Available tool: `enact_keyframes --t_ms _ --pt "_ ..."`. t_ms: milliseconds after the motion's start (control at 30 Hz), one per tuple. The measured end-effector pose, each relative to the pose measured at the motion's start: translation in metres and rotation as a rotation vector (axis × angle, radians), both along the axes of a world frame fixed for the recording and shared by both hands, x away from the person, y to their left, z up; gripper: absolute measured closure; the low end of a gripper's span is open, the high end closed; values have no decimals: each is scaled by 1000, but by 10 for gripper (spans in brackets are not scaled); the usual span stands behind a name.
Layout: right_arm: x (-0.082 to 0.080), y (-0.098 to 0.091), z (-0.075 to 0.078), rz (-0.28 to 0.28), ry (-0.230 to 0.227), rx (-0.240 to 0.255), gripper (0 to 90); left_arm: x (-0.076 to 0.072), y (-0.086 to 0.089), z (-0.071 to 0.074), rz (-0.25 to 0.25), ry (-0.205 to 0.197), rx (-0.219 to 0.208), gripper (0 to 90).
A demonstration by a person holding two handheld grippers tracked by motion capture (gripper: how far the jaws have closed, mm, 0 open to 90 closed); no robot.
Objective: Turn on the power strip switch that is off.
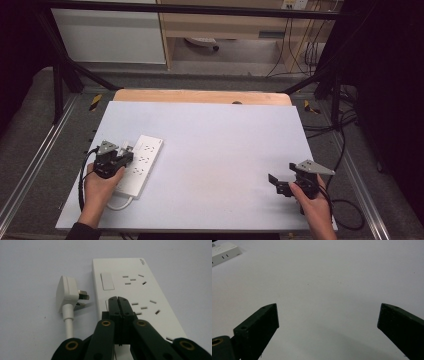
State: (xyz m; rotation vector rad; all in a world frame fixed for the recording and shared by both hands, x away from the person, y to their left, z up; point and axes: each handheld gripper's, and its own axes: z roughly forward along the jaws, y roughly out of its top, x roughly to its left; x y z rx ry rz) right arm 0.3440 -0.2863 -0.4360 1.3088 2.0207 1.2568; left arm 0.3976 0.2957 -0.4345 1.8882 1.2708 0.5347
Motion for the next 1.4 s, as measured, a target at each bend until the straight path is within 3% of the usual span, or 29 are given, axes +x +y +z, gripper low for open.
enact_keyframes --t_ms 1400 --pt "0 0 0 -1 -4 2 40 0 2 -2 1 9 -13 899"
